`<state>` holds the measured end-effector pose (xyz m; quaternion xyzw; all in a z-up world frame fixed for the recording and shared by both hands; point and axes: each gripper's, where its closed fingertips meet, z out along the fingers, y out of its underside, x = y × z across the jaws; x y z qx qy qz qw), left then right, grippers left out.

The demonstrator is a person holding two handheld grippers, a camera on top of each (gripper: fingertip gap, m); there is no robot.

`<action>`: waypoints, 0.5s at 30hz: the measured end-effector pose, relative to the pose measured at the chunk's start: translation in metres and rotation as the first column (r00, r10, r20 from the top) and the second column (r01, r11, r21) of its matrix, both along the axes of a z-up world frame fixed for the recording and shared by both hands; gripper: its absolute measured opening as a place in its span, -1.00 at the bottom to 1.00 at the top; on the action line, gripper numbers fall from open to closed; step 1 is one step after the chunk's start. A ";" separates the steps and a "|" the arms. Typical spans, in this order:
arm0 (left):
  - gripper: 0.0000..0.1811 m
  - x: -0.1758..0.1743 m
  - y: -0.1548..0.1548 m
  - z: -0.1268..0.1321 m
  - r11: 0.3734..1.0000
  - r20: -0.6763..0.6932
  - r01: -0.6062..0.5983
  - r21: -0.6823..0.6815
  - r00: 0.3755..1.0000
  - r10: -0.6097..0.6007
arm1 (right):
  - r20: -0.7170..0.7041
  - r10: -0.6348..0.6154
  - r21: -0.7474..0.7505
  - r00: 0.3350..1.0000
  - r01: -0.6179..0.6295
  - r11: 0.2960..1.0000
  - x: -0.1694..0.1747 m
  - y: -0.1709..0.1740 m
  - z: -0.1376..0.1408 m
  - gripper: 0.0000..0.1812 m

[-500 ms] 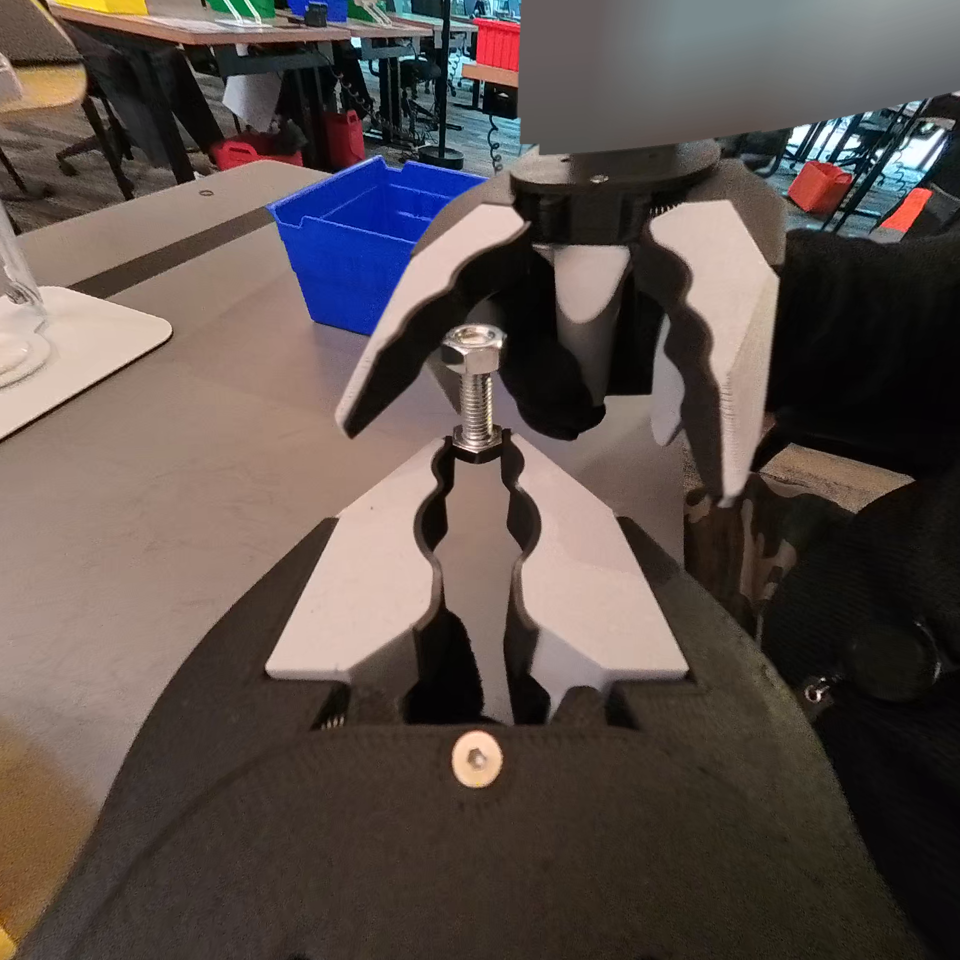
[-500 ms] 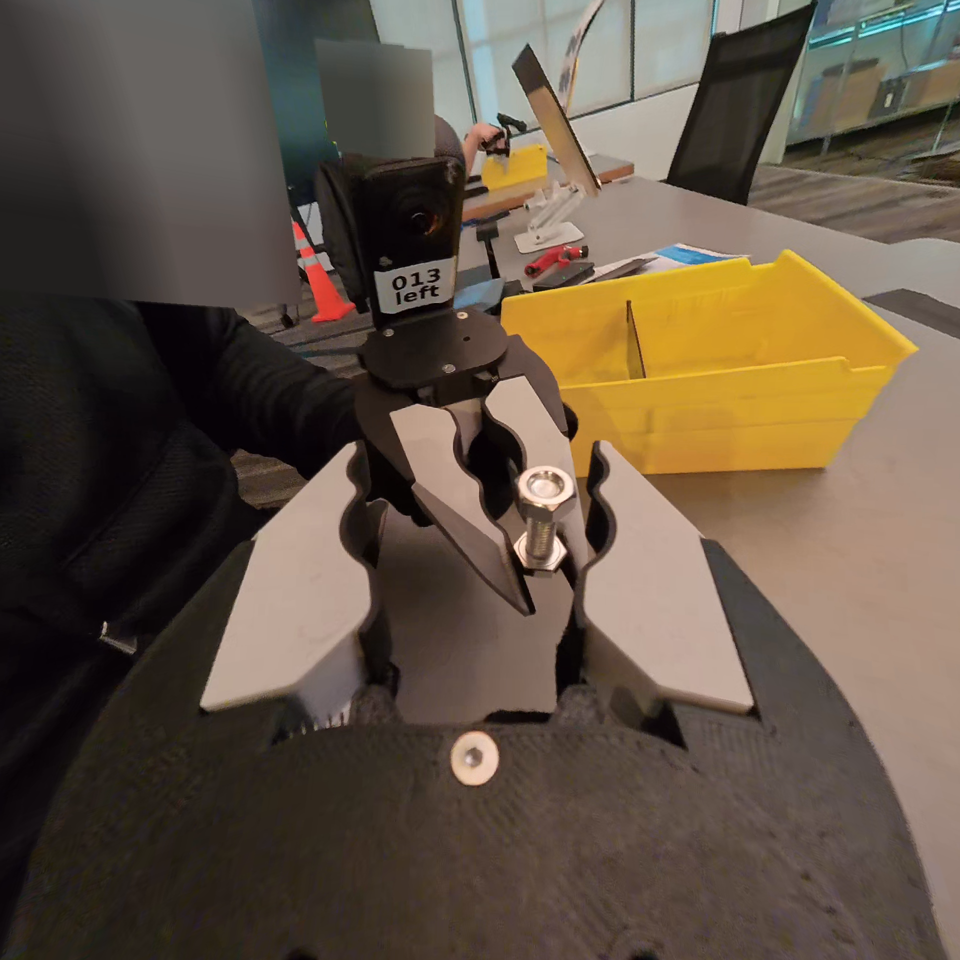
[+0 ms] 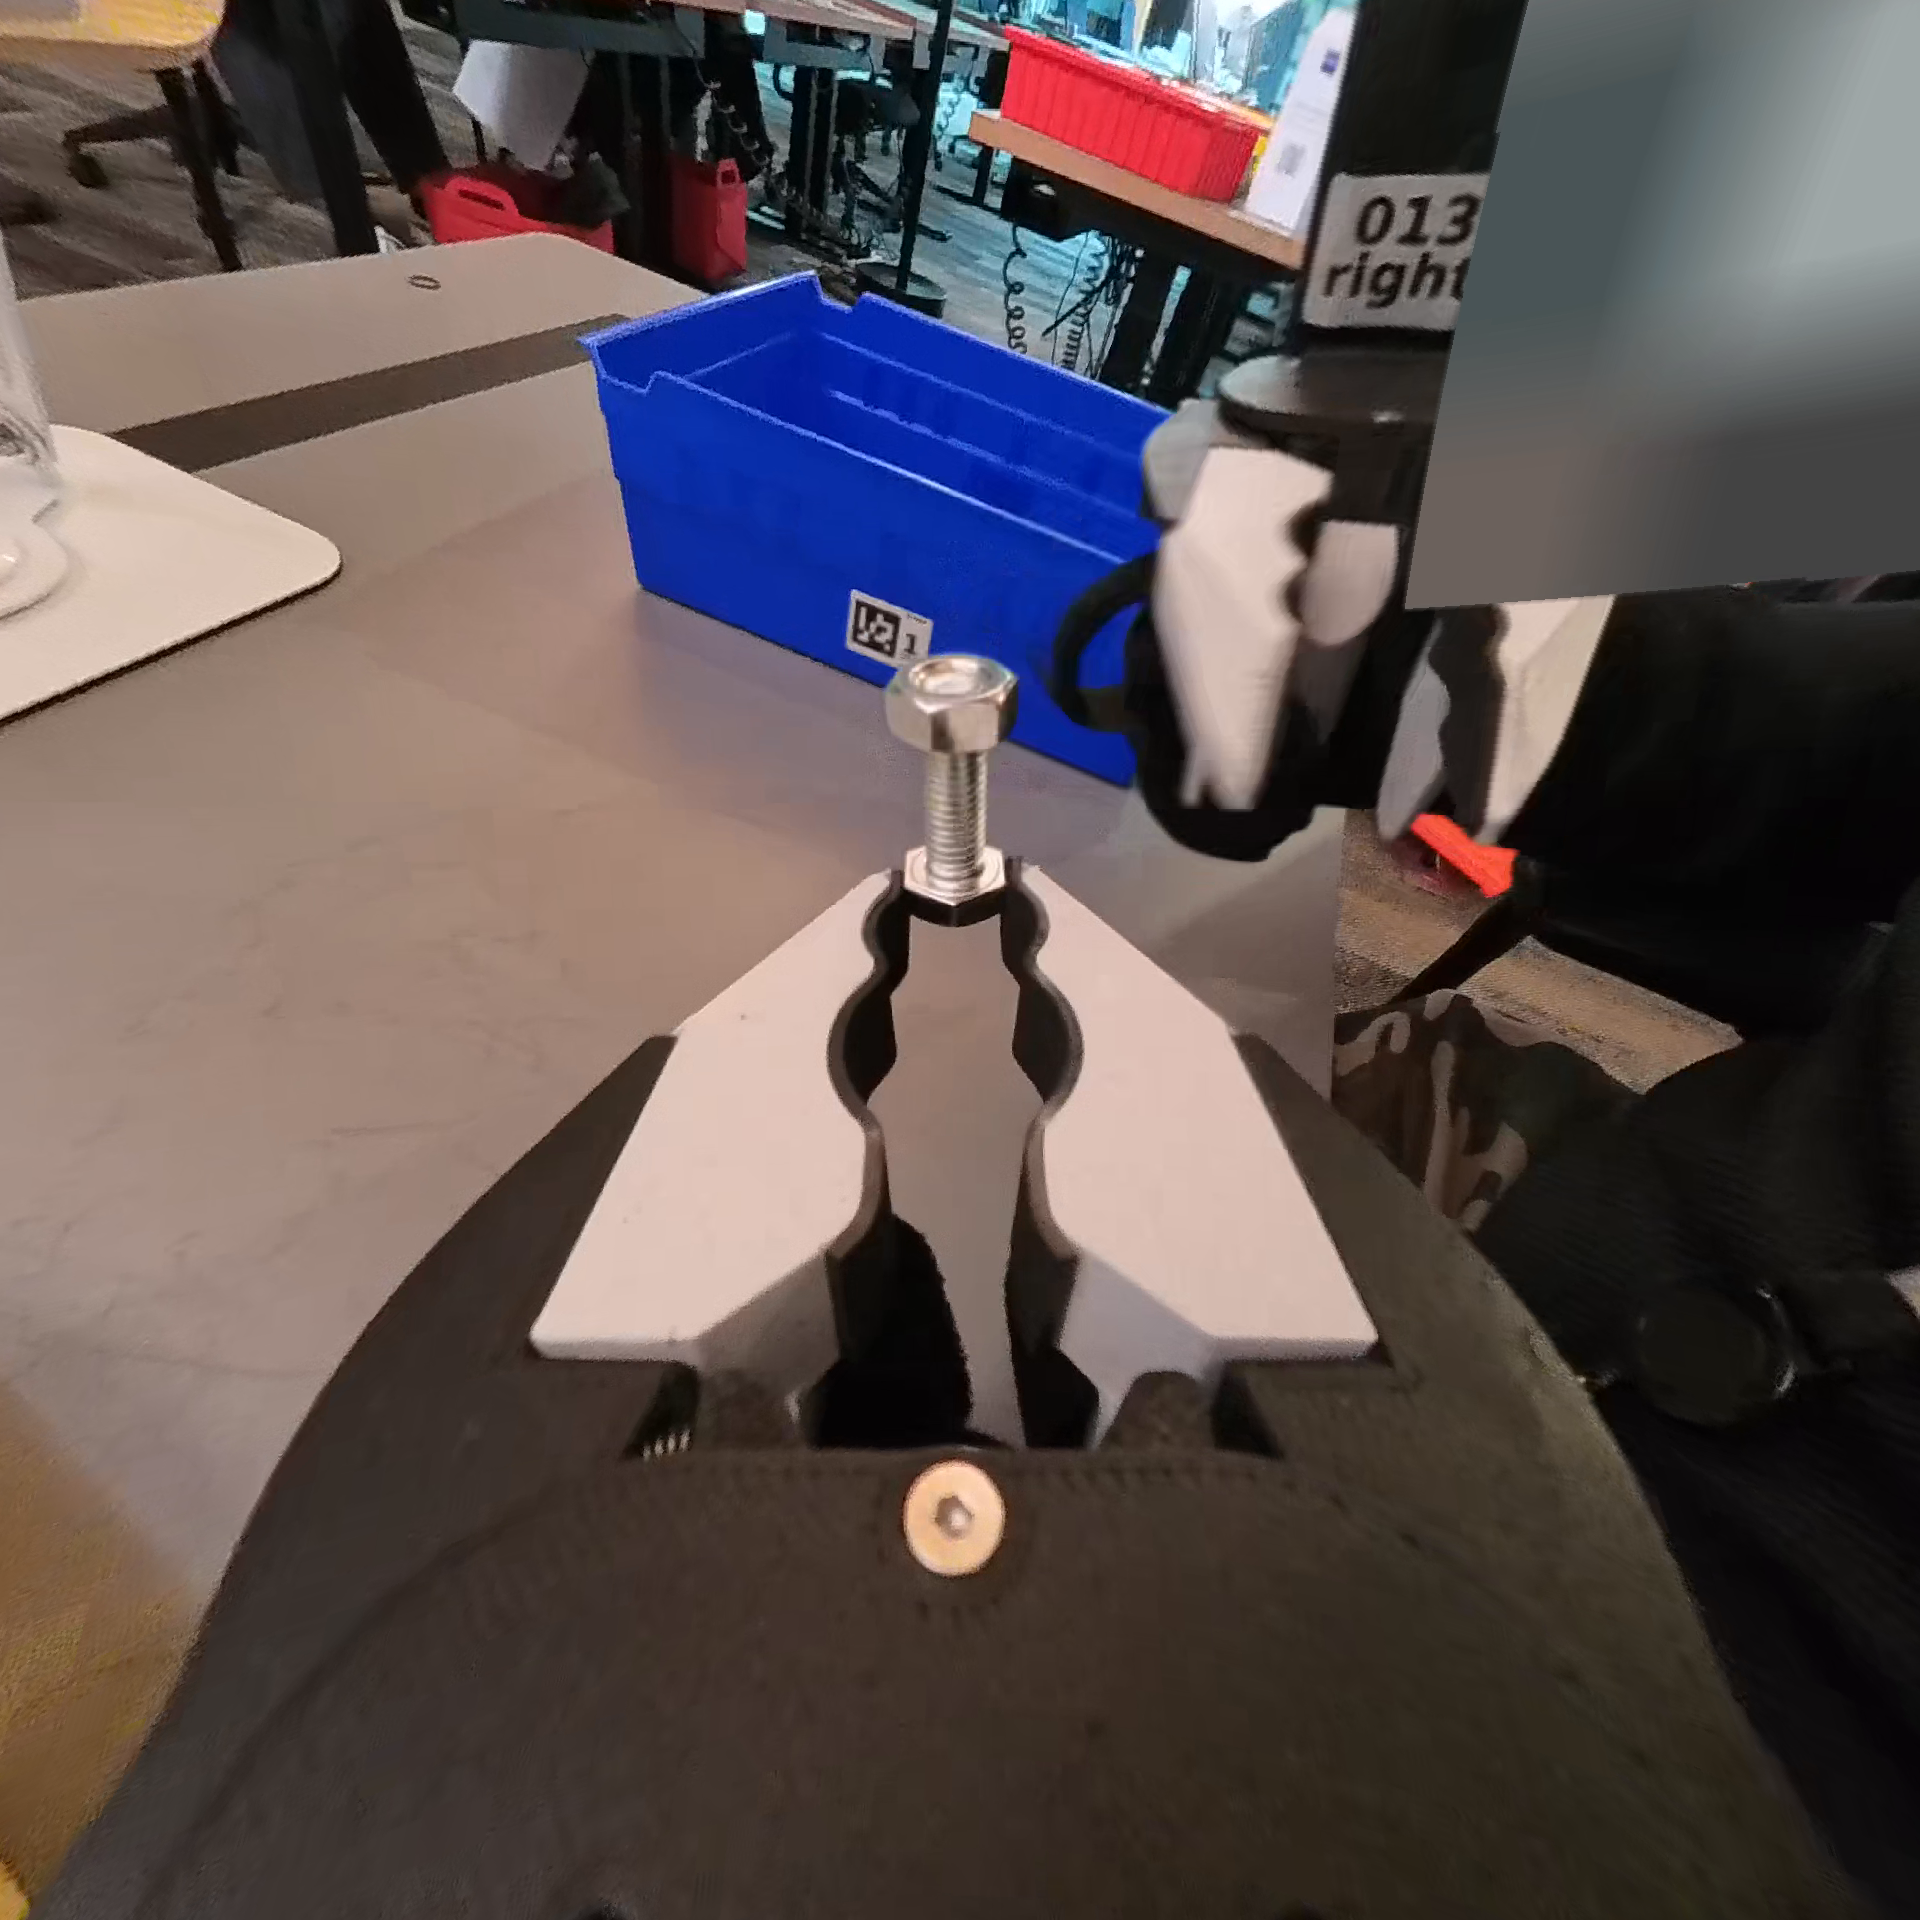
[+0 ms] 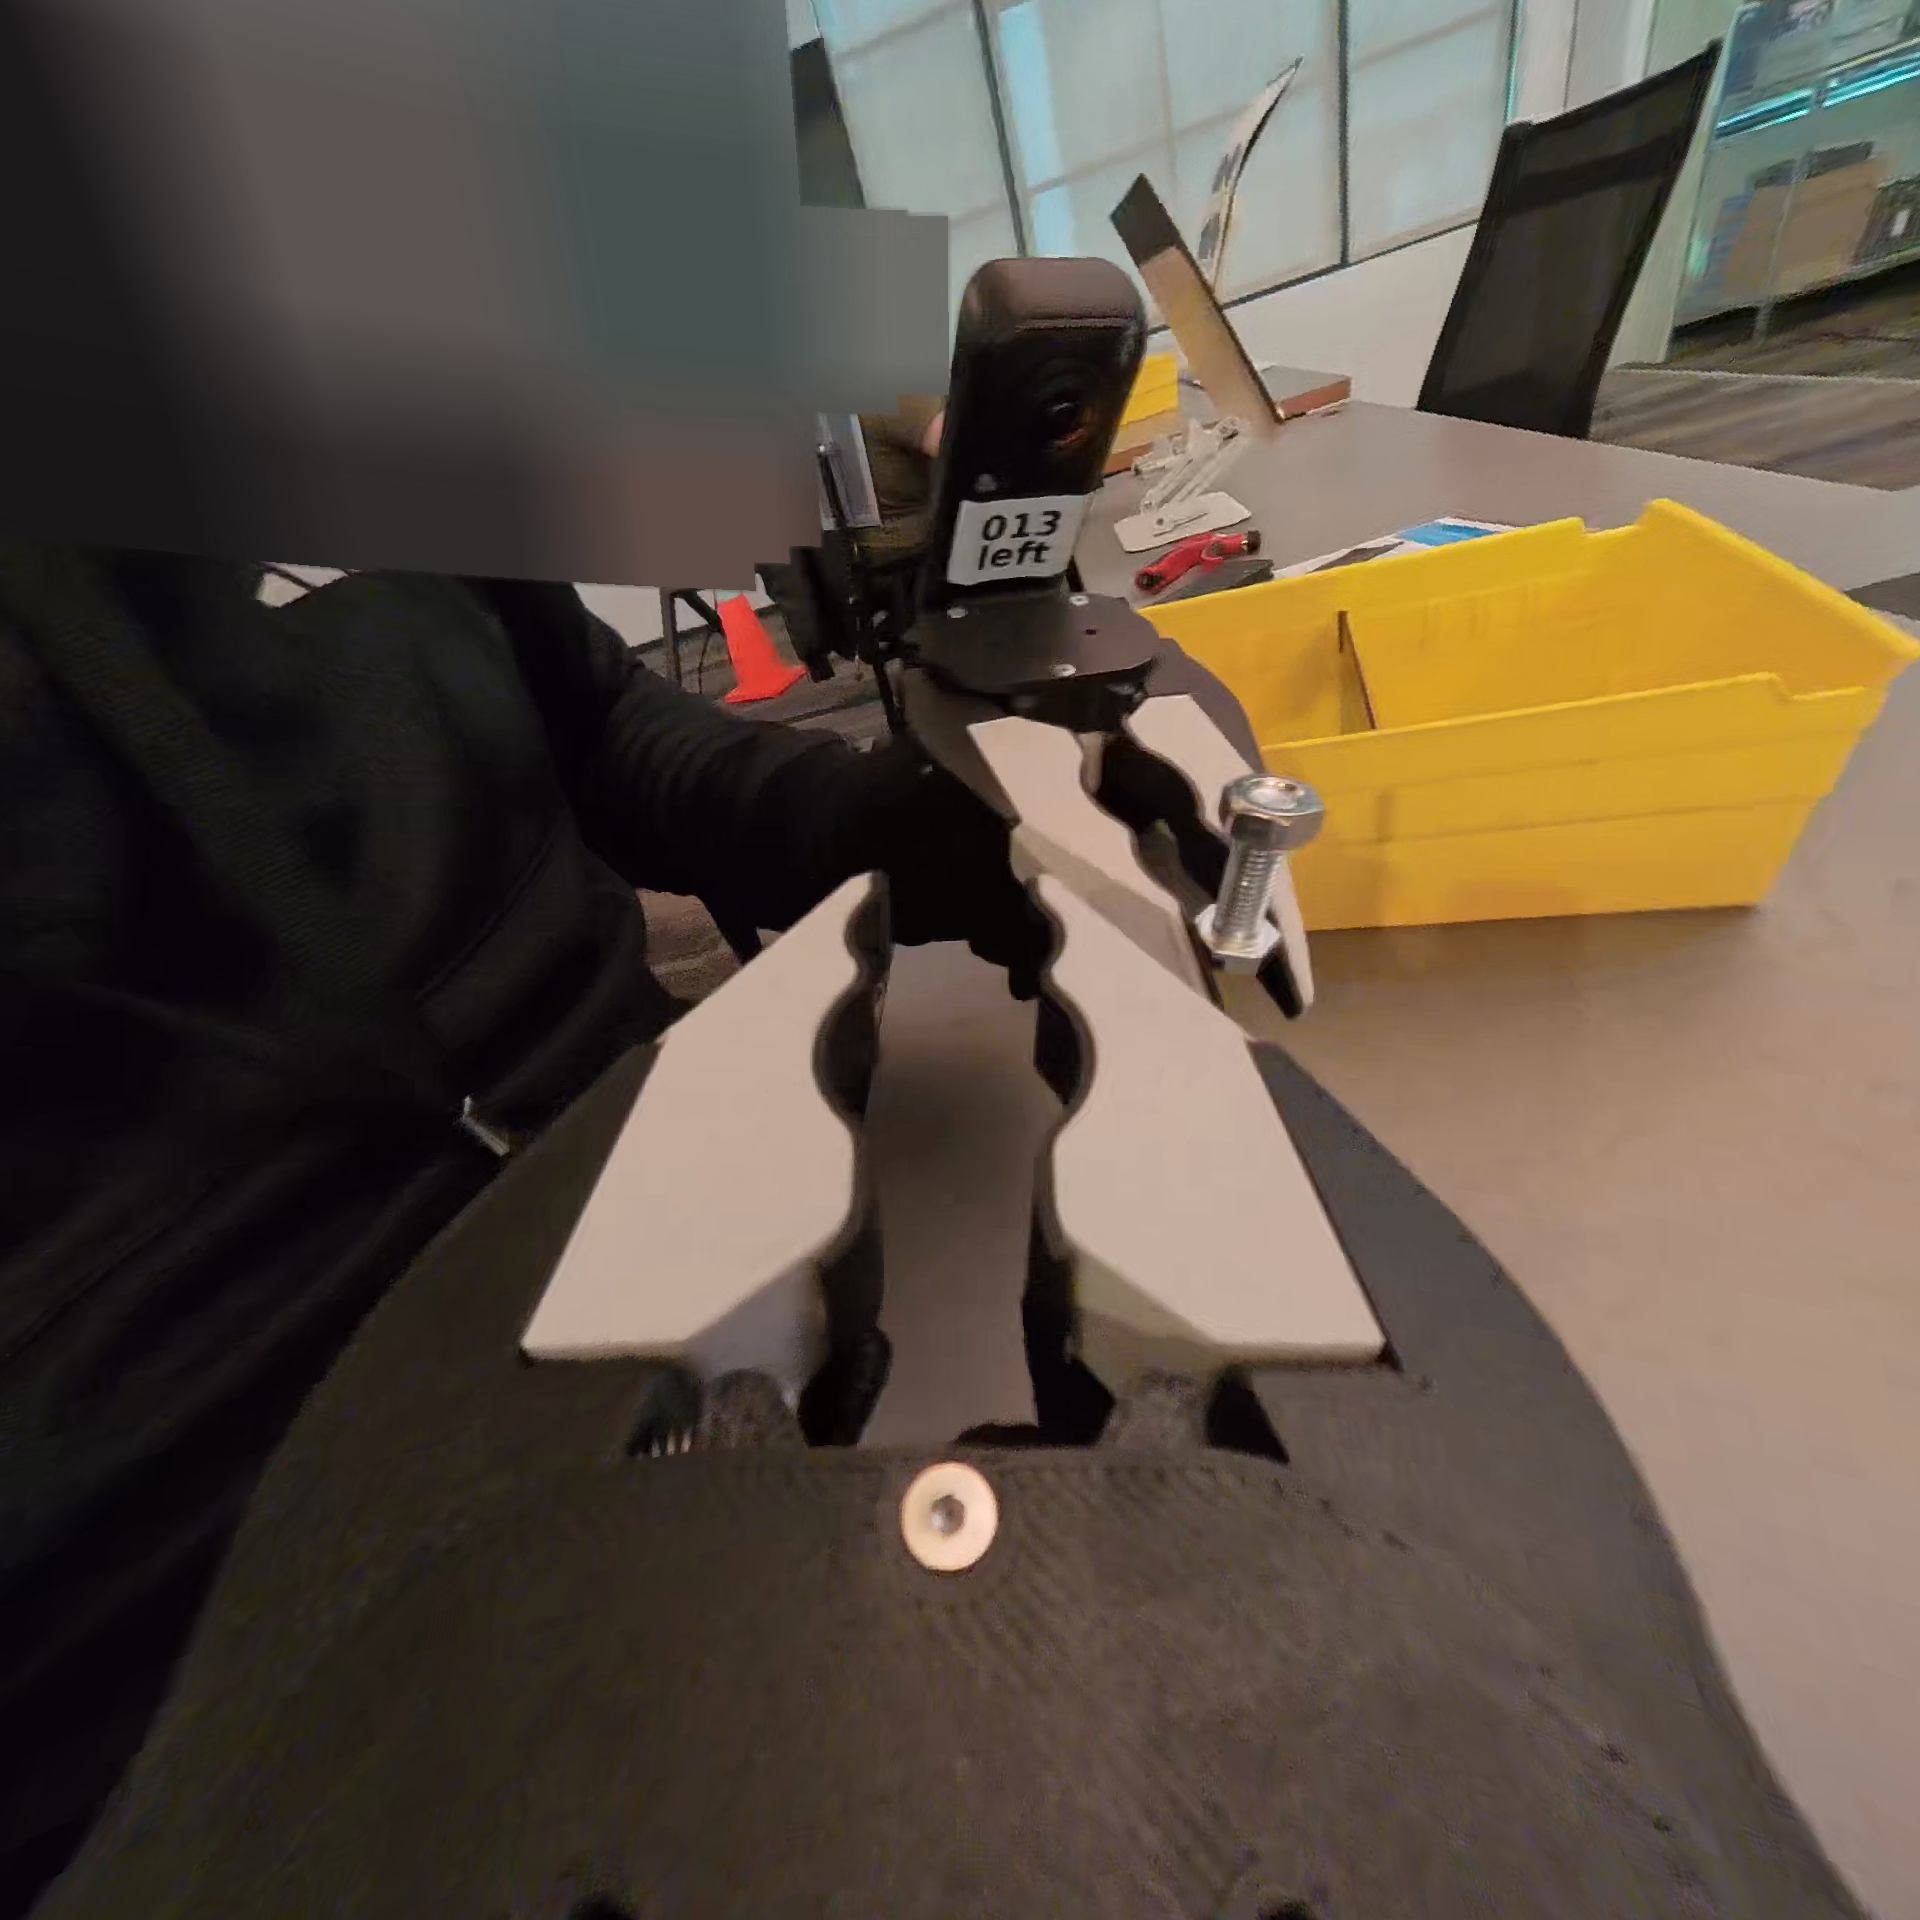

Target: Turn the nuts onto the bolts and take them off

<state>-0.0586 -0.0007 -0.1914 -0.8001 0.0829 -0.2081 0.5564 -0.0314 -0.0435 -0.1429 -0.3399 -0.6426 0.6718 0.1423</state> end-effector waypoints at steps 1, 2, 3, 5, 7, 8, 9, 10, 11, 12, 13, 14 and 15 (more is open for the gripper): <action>-0.82 0.000 0.000 -0.001 1.000 -0.004 0.003 -0.004 1.000 -0.003 | 0.005 -0.015 0.001 1.000 0.015 1.000 0.002 0.002 -0.001 -0.63; -0.82 0.001 0.000 -0.002 1.000 0.001 0.007 -0.005 1.000 -0.007 | 0.014 -0.066 0.007 0.998 0.066 0.998 -0.002 0.008 -0.002 -0.44; -0.83 0.003 0.001 -0.003 1.000 0.006 0.012 -0.013 1.000 -0.012 | 0.010 -0.096 0.006 0.995 0.096 0.995 -0.005 0.011 -0.002 -0.37; -0.82 0.008 0.001 -0.006 0.999 0.003 0.032 -0.032 0.999 -0.032 | -0.009 -0.137 -0.006 0.990 0.137 0.991 -0.014 0.015 0.001 -0.11; -0.82 0.015 0.001 -0.007 0.998 -0.002 0.052 -0.040 0.999 -0.052 | -0.009 -0.144 -0.017 0.989 0.144 0.989 -0.024 0.014 0.002 0.06; -0.82 0.018 0.001 -0.008 0.997 -0.006 0.061 -0.045 0.998 -0.062 | -0.010 -0.131 -0.017 0.991 0.131 0.991 -0.028 0.010 0.001 0.09; -0.82 0.020 0.001 -0.008 0.997 -0.009 0.066 -0.043 0.998 -0.066 | -0.009 -0.112 -0.014 0.994 0.112 0.994 -0.031 0.006 -0.001 0.10; -0.82 0.021 0.000 -0.008 0.996 -0.007 0.070 -0.046 0.997 -0.071 | -0.011 -0.088 -0.014 0.996 0.087 0.996 -0.033 0.001 -0.001 0.08; -0.82 0.022 0.000 -0.009 0.996 -0.004 0.073 -0.051 0.997 -0.073 | -0.019 -0.065 -0.014 0.998 0.065 0.998 -0.034 -0.005 -0.001 0.05; -0.82 0.021 0.000 -0.009 0.996 -0.005 0.067 -0.052 0.998 -0.067 | -0.028 -0.046 -0.014 0.999 0.045 0.999 -0.034 -0.009 -0.001 0.01; -0.82 0.019 0.000 -0.009 0.997 -0.003 0.061 -0.054 0.998 -0.061 | -0.030 -0.033 -0.016 0.999 0.033 0.999 -0.033 -0.012 0.000 0.04; -0.82 0.018 0.000 -0.010 0.997 0.001 0.057 -0.057 0.998 -0.058 | -0.029 -0.032 -0.021 0.999 0.032 0.999 -0.033 -0.013 0.000 0.05; -0.82 0.016 0.000 -0.010 0.997 0.005 0.051 -0.061 0.999 -0.051 | -0.032 -0.034 -0.029 0.999 0.033 0.999 -0.031 -0.012 0.001 0.03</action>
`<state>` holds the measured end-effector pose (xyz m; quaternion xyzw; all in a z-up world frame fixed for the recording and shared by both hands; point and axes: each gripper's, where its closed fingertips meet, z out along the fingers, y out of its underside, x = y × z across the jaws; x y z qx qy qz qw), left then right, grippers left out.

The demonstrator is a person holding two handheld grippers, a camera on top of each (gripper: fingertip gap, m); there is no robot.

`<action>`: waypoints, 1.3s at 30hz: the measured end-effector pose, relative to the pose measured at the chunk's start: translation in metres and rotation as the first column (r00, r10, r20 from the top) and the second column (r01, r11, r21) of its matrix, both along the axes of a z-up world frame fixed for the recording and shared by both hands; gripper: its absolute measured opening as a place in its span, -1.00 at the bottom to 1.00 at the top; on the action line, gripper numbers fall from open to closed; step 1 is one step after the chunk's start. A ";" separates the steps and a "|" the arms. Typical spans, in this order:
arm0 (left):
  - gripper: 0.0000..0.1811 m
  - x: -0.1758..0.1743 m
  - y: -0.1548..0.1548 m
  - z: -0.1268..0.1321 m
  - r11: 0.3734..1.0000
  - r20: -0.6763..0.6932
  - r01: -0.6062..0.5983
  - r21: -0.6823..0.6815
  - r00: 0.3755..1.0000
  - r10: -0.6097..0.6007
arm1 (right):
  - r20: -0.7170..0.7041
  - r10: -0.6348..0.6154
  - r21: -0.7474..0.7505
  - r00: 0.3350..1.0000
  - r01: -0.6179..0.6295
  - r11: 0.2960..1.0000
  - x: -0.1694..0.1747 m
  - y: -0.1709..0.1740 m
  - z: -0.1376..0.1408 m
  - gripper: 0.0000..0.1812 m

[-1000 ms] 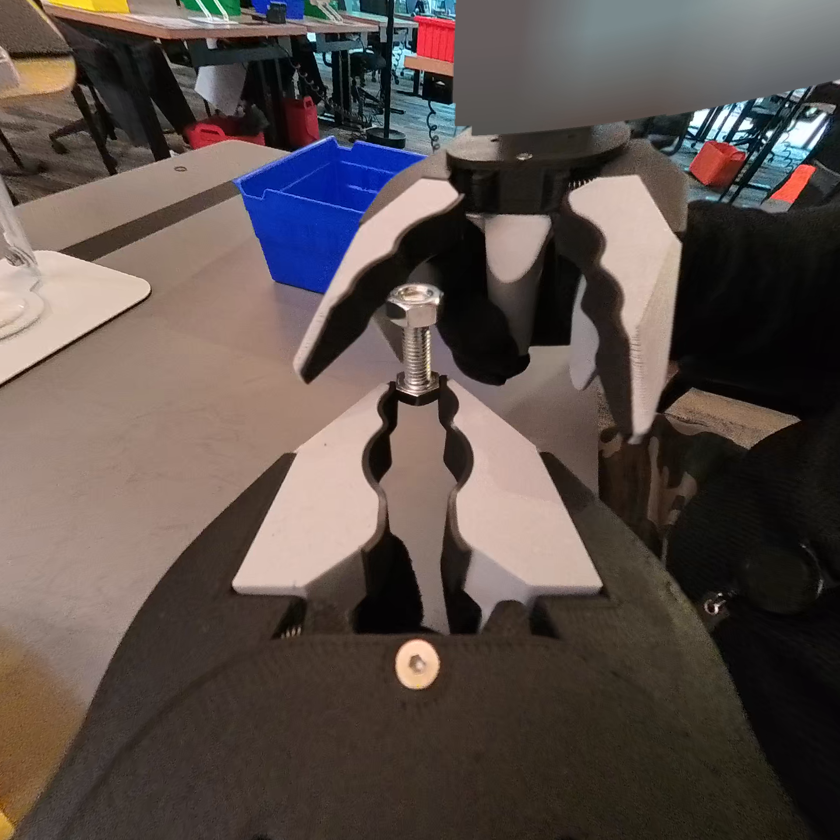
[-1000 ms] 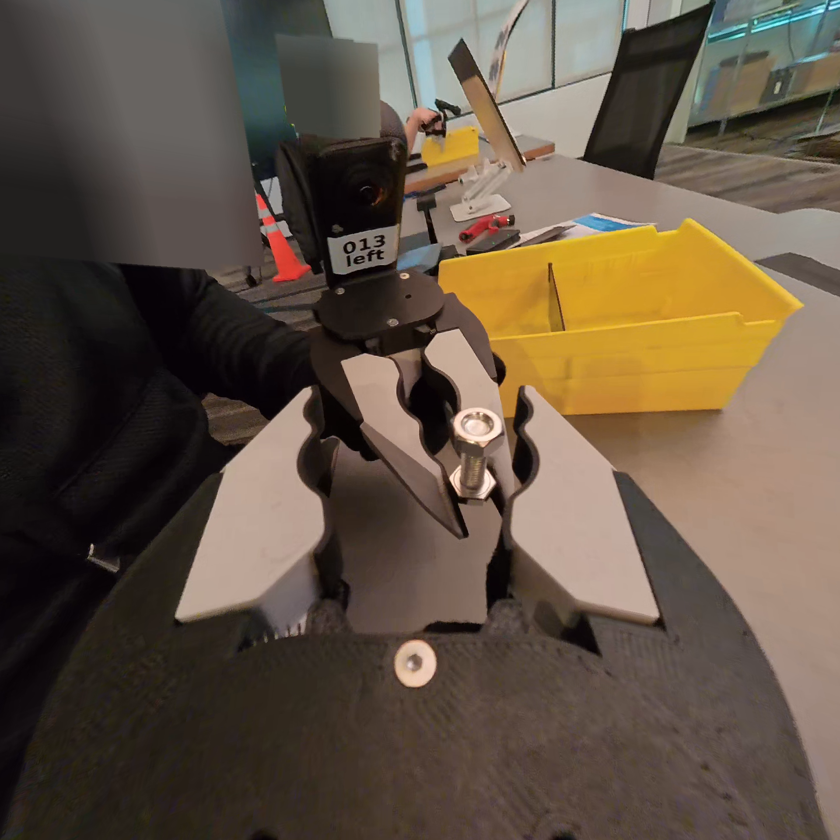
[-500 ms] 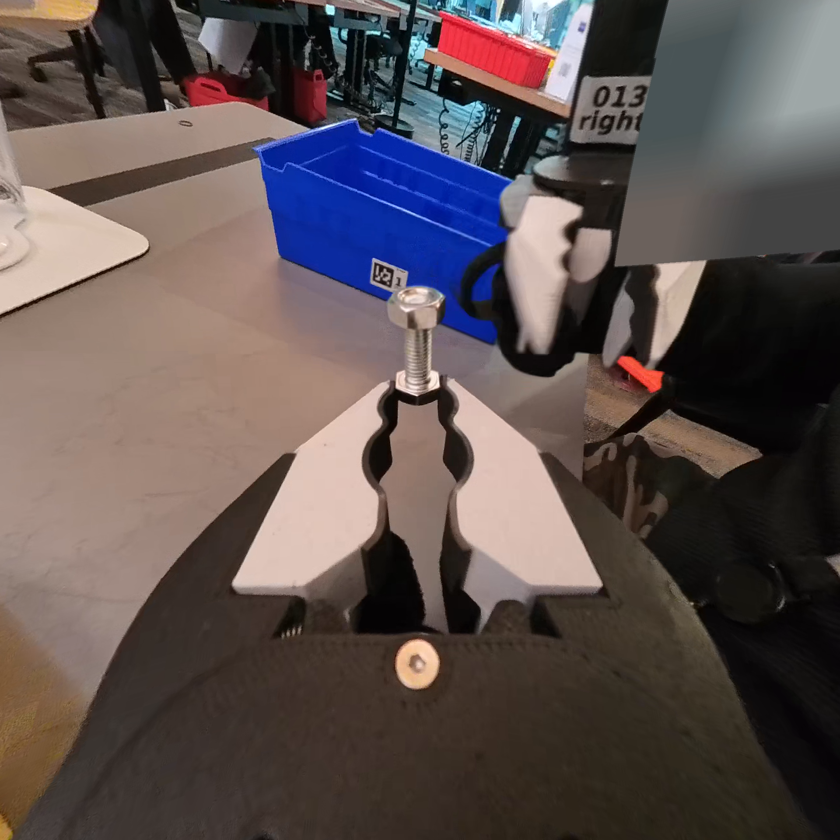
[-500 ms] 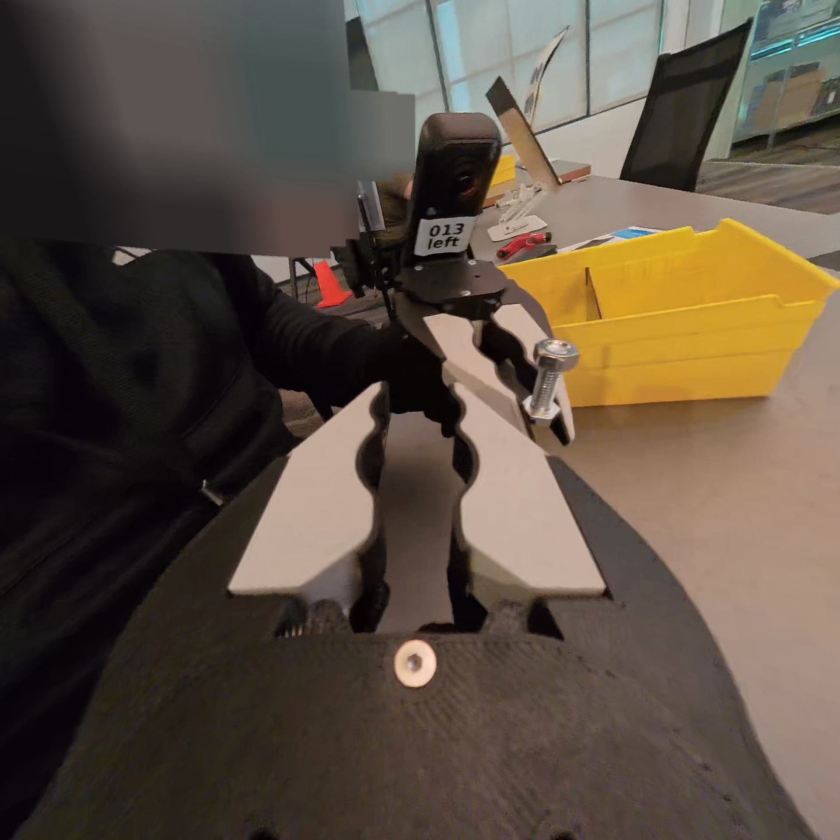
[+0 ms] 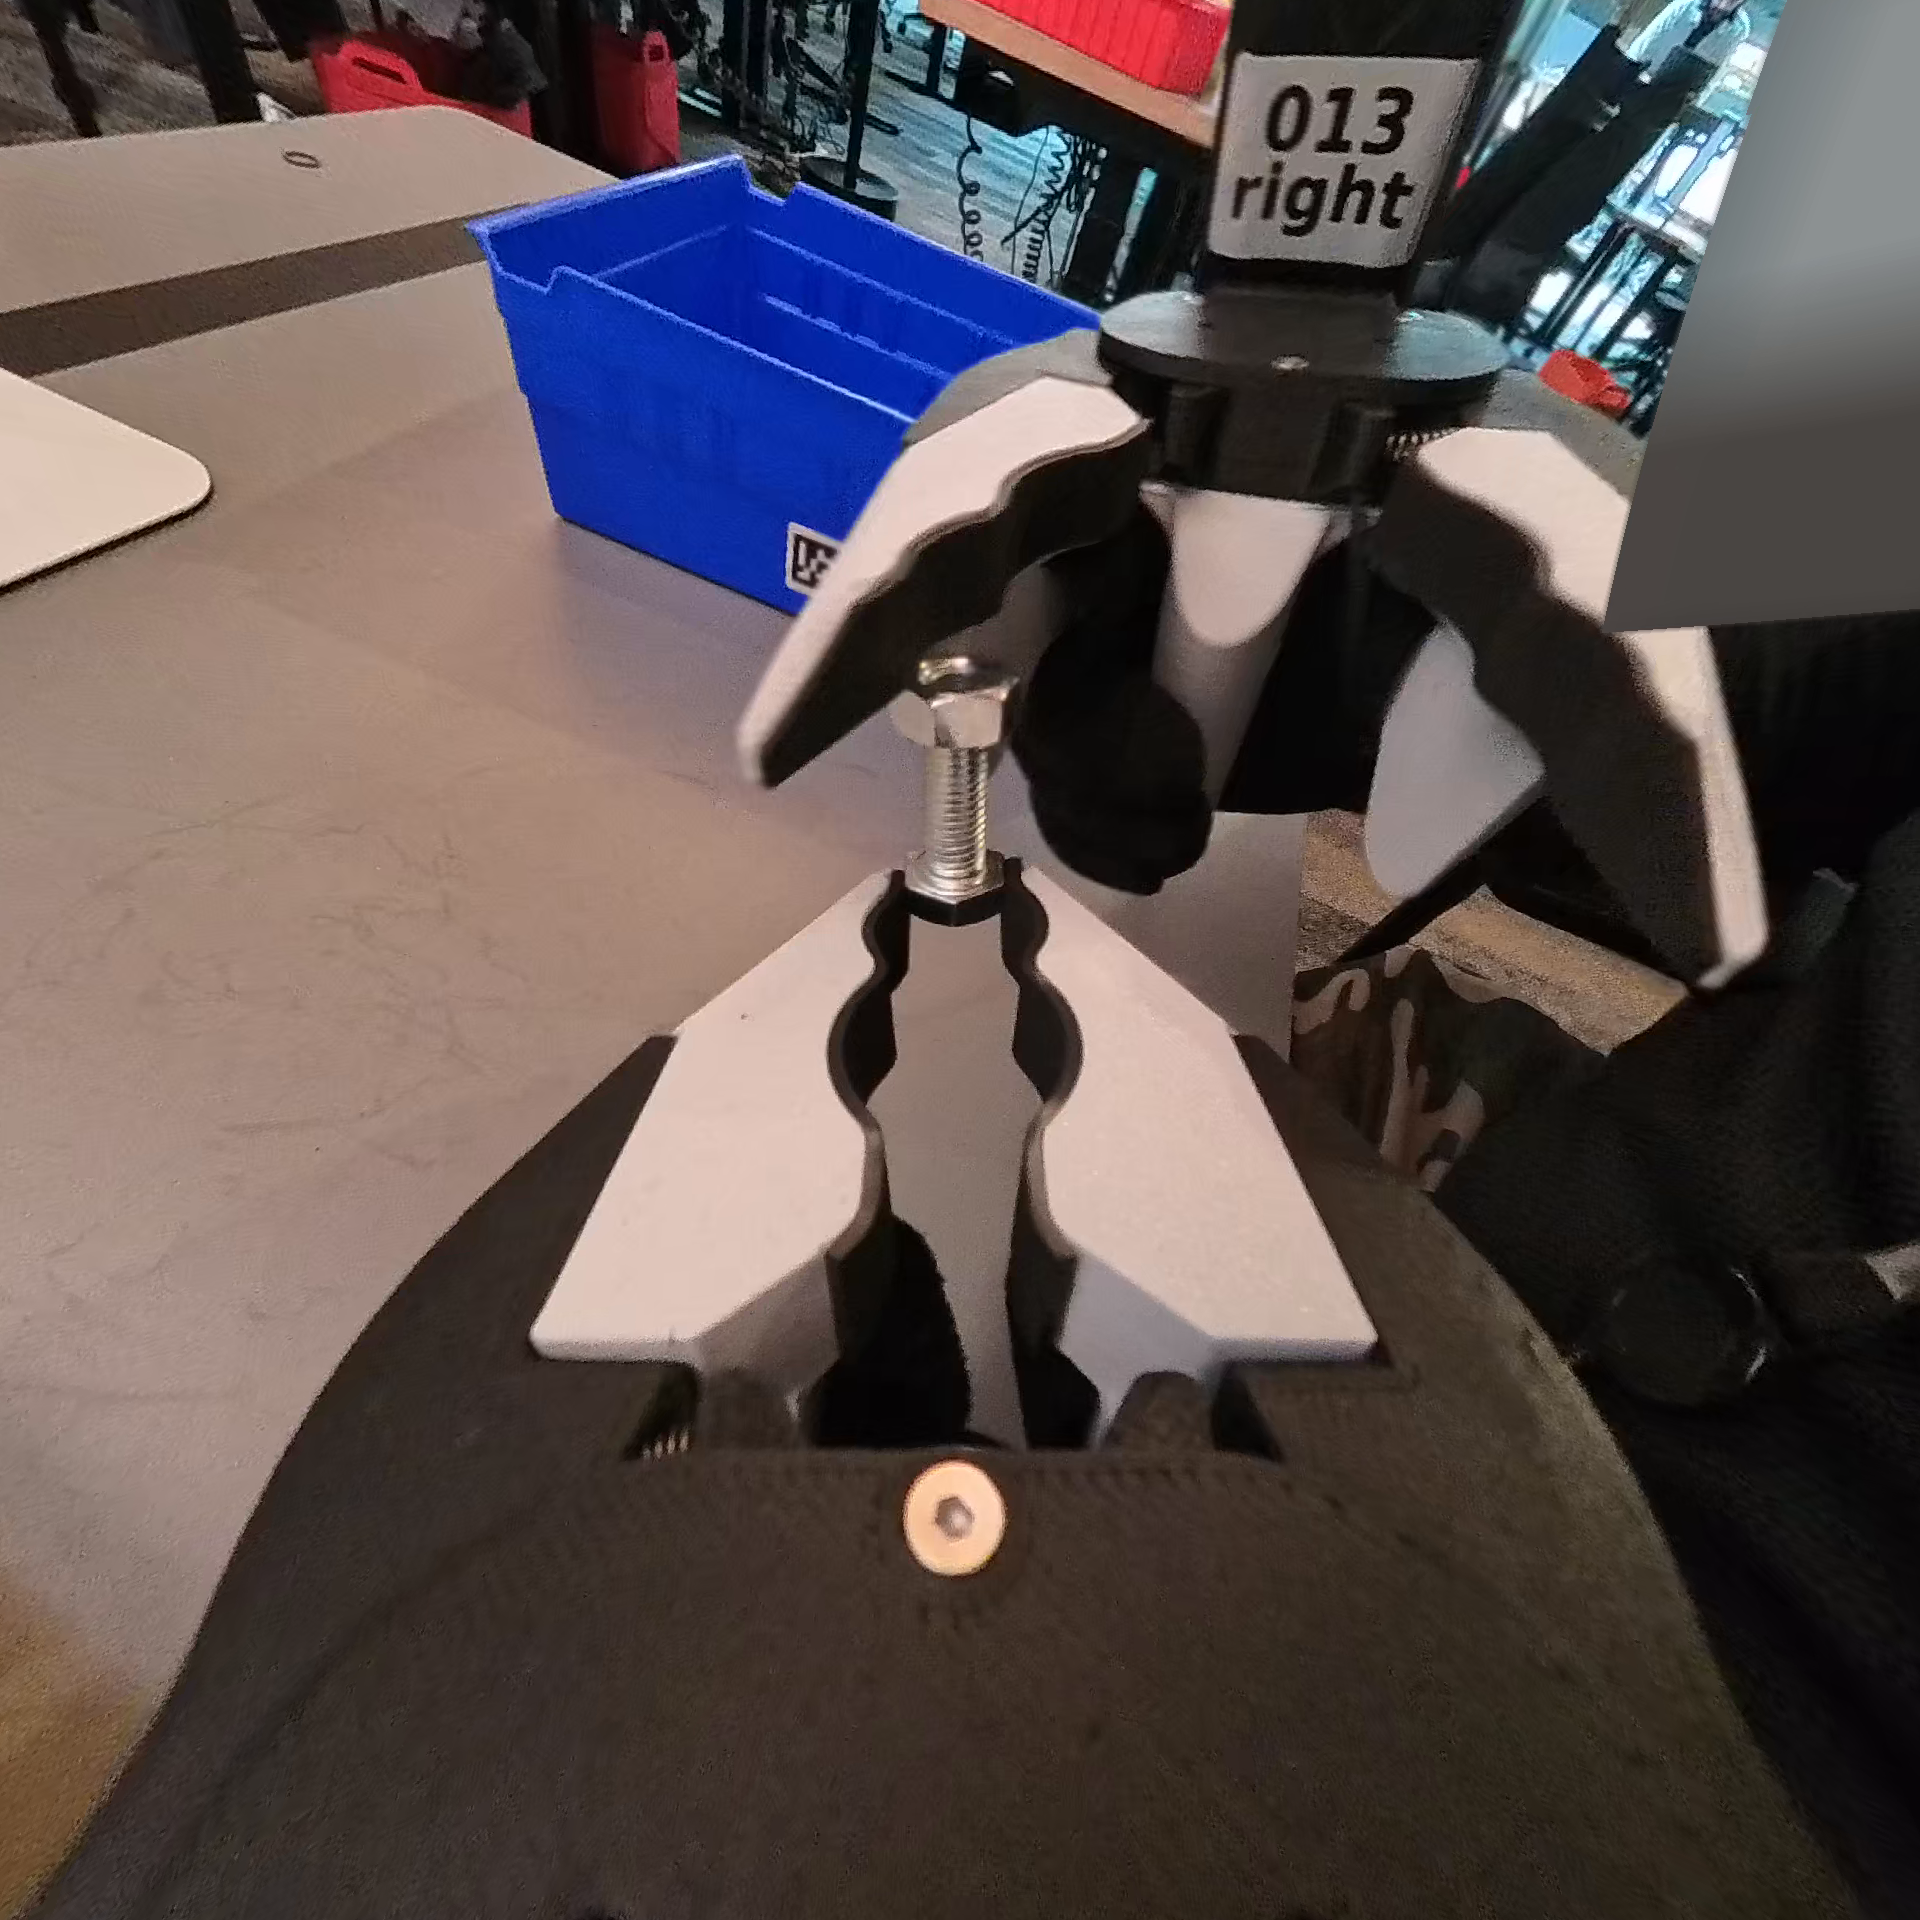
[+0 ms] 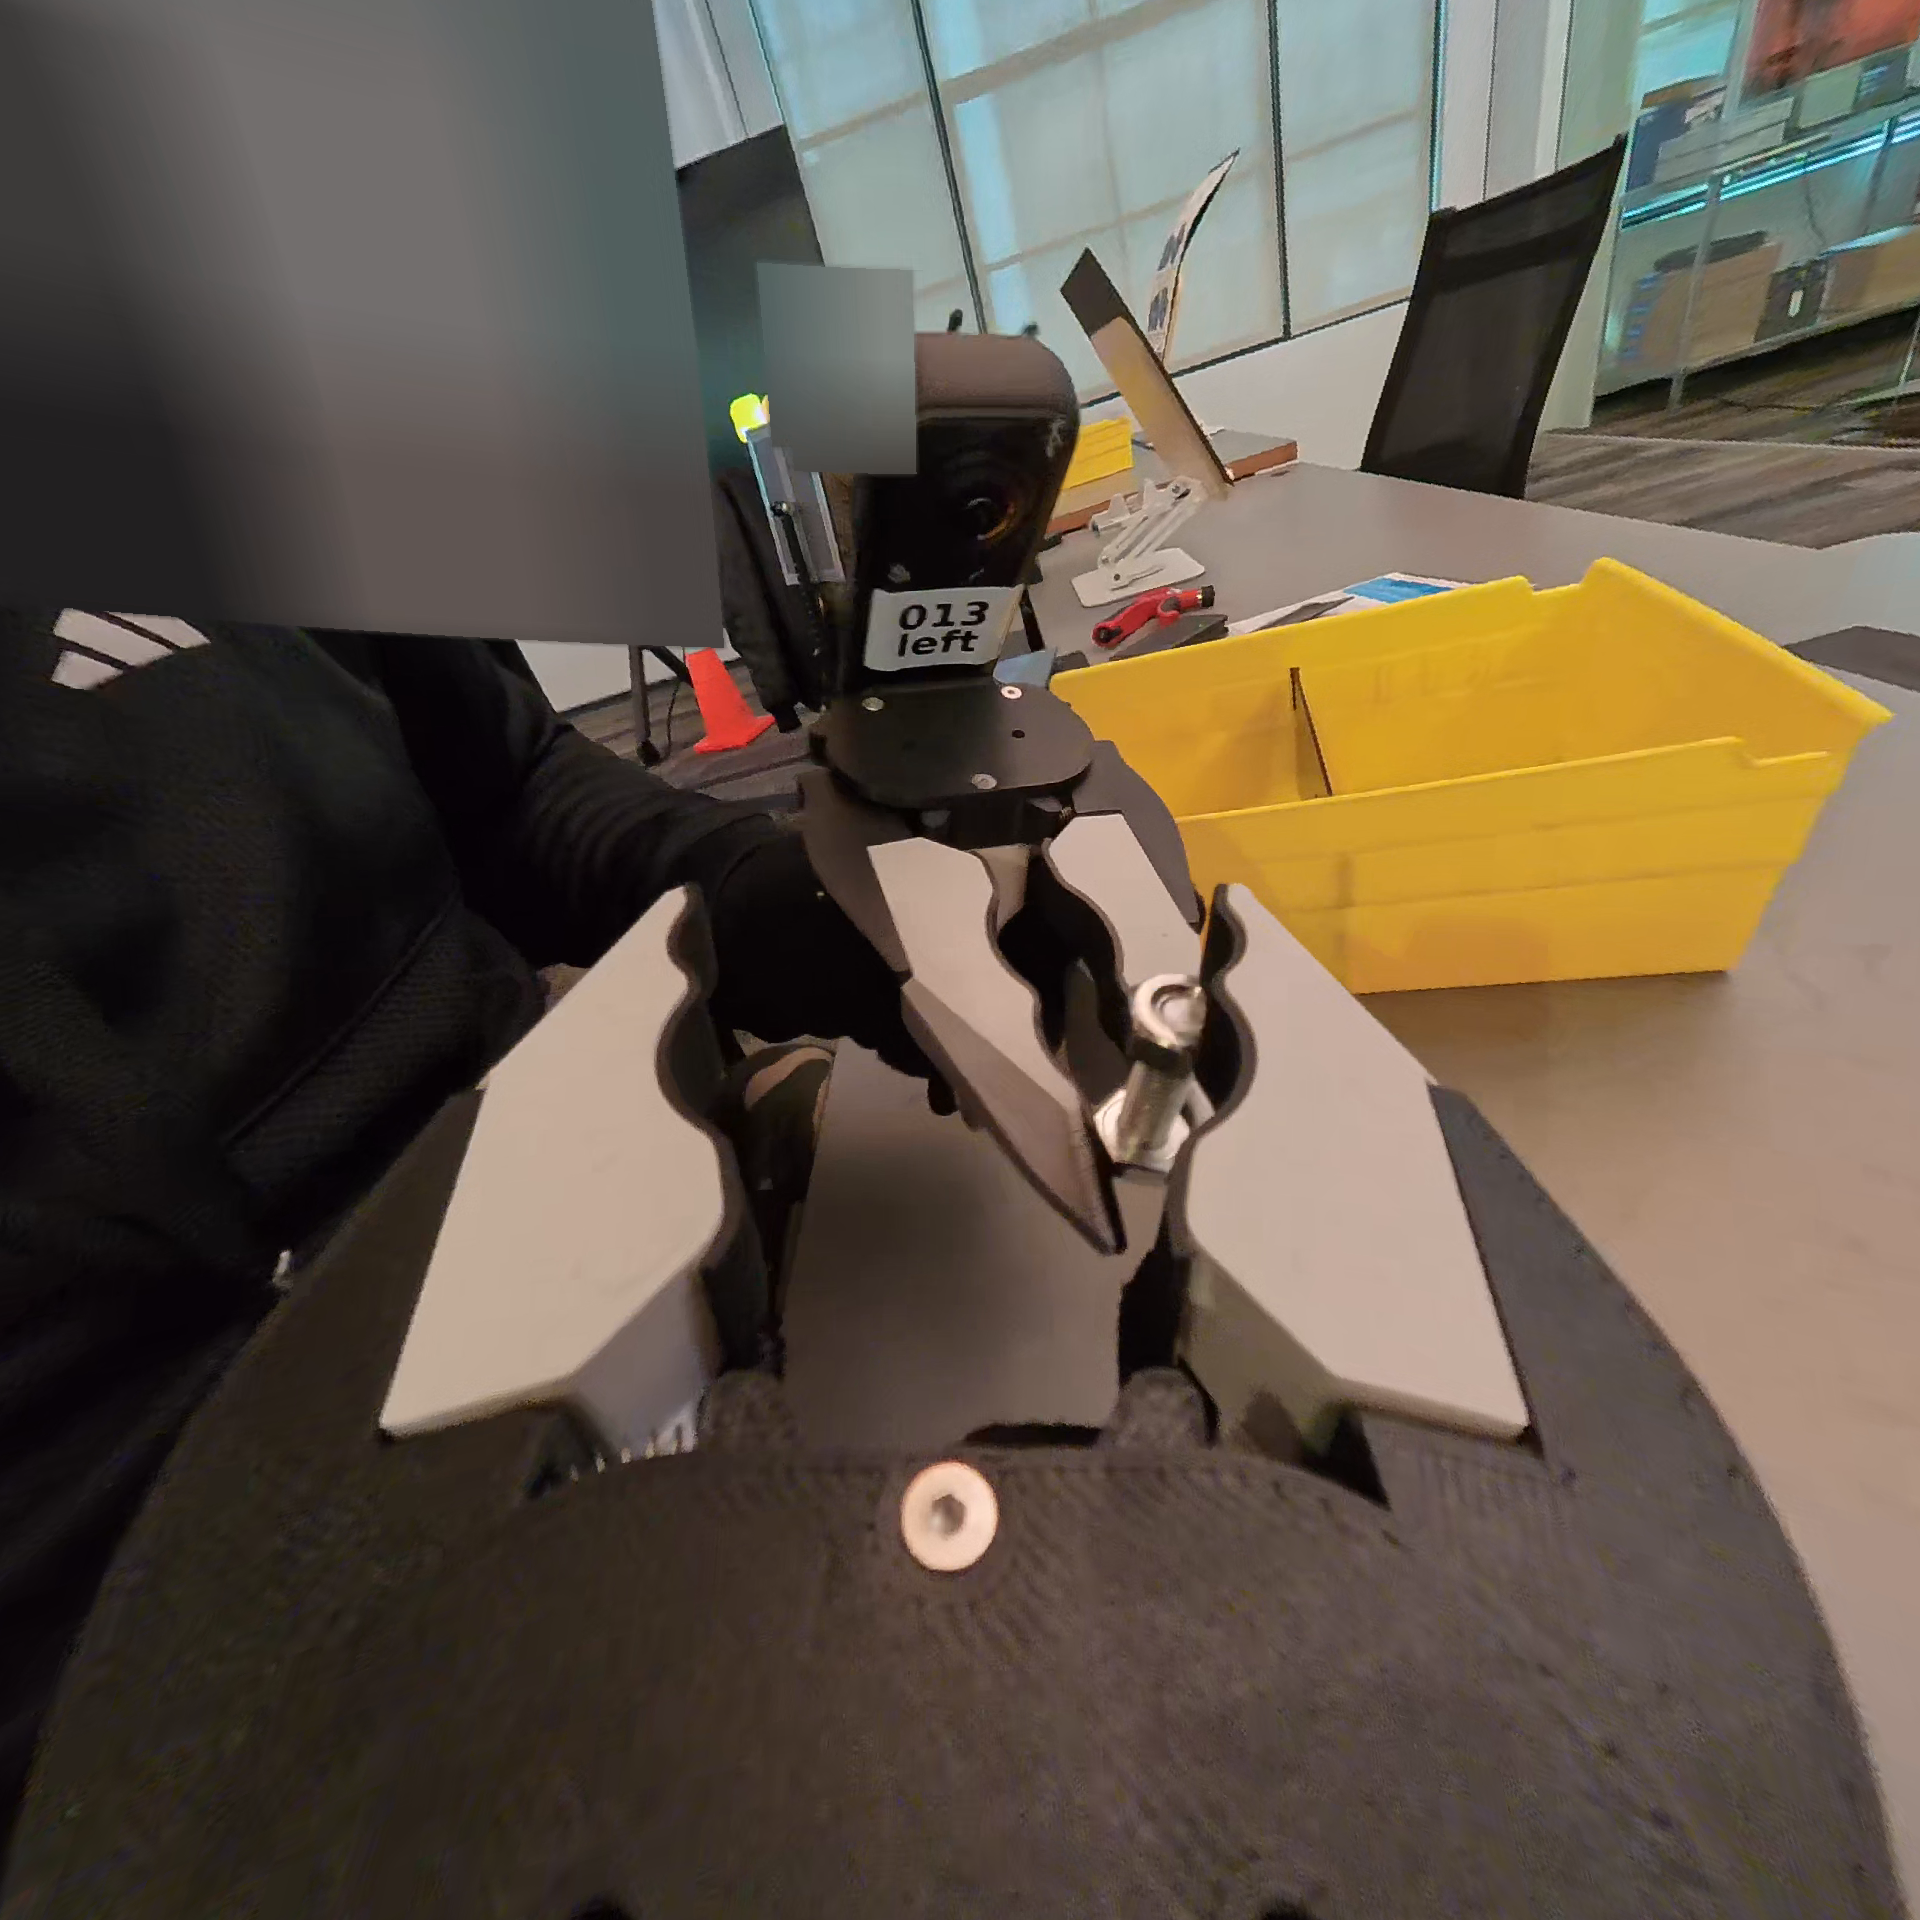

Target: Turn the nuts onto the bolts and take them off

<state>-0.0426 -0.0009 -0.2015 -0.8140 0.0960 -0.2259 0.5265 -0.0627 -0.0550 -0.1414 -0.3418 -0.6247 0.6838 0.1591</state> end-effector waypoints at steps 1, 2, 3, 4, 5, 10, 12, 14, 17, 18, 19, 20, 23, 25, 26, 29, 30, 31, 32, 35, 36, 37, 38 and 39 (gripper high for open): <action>-0.82 -0.003 0.000 0.000 1.000 0.003 -0.010 0.001 1.000 0.010 | -0.004 0.001 -0.012 1.000 -0.001 1.000 0.003 0.001 0.002 -0.02; -0.82 -0.005 0.000 0.001 1.000 0.010 -0.017 0.003 1.000 0.017 | -0.011 0.005 -0.023 1.000 -0.005 1.000 0.007 0.003 0.005 -0.08; -0.82 -0.009 0.000 0.002 1.000 0.018 -0.025 0.003 1.000 0.025 | -0.020 0.015 -0.028 1.000 -0.015 0.999 0.013 0.004 0.007 -0.18; -0.83 -0.013 0.000 0.003 0.999 0.025 -0.035 0.008 0.999 0.035 | -0.024 0.040 -0.028 0.999 -0.041 0.999 0.021 0.003 0.008 -0.37; -0.82 -0.016 0.000 0.005 0.999 0.034 -0.040 0.012 0.999 0.040 | -0.013 0.061 -0.020 0.998 -0.061 0.998 0.027 0.002 0.006 -0.47; -0.82 -0.009 -0.001 0.004 1.000 0.030 -0.004 0.005 1.000 0.004 | -0.027 -0.116 -0.026 0.993 0.115 0.993 0.013 0.029 0.007 0.02; -0.82 0.000 -0.001 0.003 1.000 0.023 0.017 0.005 1.000 -0.017 | 0.006 -0.119 -0.026 0.993 0.119 0.993 0.001 0.027 0.002 0.18; -0.82 0.005 0.000 0.003 1.000 0.020 0.025 0.006 0.999 -0.025 | 0.009 -0.079 -0.015 0.997 0.079 0.997 -0.005 0.017 -0.001 0.17; -0.82 0.000 0.000 0.004 1.000 0.025 0.004 0.007 1.000 -0.005 | 0.010 -0.013 -0.006 1.000 0.013 1.000 -0.002 0.002 -0.003 0.12; -0.82 -0.003 0.000 0.004 1.000 0.034 -0.006 0.006 0.999 0.006 | 0.012 -0.014 -0.009 1.000 0.014 1.000 0.000 0.002 -0.003 0.15; -0.82 -0.006 0.000 0.005 1.000 0.041 -0.017 0.007 0.999 0.016 | 0.015 -0.024 -0.014 1.000 0.024 1.000 0.002 0.004 -0.002 0.16; -0.83 -0.010 0.000 0.006 1.000 0.047 -0.029 0.009 0.998 0.029 | 0.010 -0.031 -0.022 0.999 0.031 0.999 0.006 0.007 0.000 0.14; -0.82 -0.013 0.000 0.004 0.999 0.065 -0.032 0.003 0.997 0.032 | -0.019 0.044 -0.018 0.999 -0.044 0.999 0.032 0.010 0.003 -0.37; -0.82 -0.010 0.001 0.002 1.000 0.081 -0.023 -0.005 0.996 0.023 | 0.029 -0.051 -0.046 0.998 0.052 0.998 0.024 0.025 0.000 -0.10; -0.82 -0.007 0.001 0.001 1.000 0.088 -0.012 -0.009 0.996 0.012 | 0.038 -0.078 -0.054 0.996 0.080 0.995 0.019 0.029 -0.002 -0.11; -0.82 0.002 0.001 -0.002 1.000 0.065 0.011 -0.019 0.998 -0.010 | 0.043 -0.094 -0.040 0.995 0.095 0.995 0.006 0.025 -0.005 0.14; -0.82 0.004 0.000 -0.002 1.000 0.060 0.016 -0.021 0.998 -0.014 | 0.044 -0.080 -0.024 0.996 0.081 0.996 0.002 0.020 -0.007 0.15; -0.82 0.004 0.000 -0.002 1.000 0.056 0.017 -0.024 0.998 -0.016 | 0.044 -0.059 -0.008 0.997 0.059 0.998 0.000 0.013 -0.008 0.15; -0.83 0.004 0.000 -0.003 1.000 0.053 0.014 -0.027 0.999 -0.013 | 0.048 -0.034 0.002 0.998 0.034 0.999 0.000 0.007 -0.010 0.15; -0.82 -0.003 0.000 -0.003 0.999 0.050 -0.013 -0.033 0.999 0.014 | 0.047 -0.015 0.001 0.999 0.015 1.000 0.005 0.002 -0.009 0.16; -0.82 -0.005 0.000 -0.003 0.999 0.053 -0.016 -0.031 0.998 0.017 | 0.043 -0.017 -0.004 0.999 0.017 1.000 0.010 0.005 -0.007 0.09; -0.82 -0.005 0.000 -0.003 0.999 0.058 -0.014 -0.032 0.998 0.016 | 0.037 -0.001 -0.014 0.999 0.001 1.000 0.018 0.008 -0.004 -0.10; -0.82 -0.007 0.000 -0.004 0.999 0.062 -0.027 -0.037 0.998 0.029 | 0.024 0.100 -0.030 0.995 -0.099 0.995 0.036 0.004 0.001 -0.21; -0.82 -0.008 0.001 -0.004 0.999 0.072 -0.028 -0.039 0.997 0.030 | 0.029 0.154 -0.056 0.988 -0.152 0.987 0.047 0.004 0.005 -0.32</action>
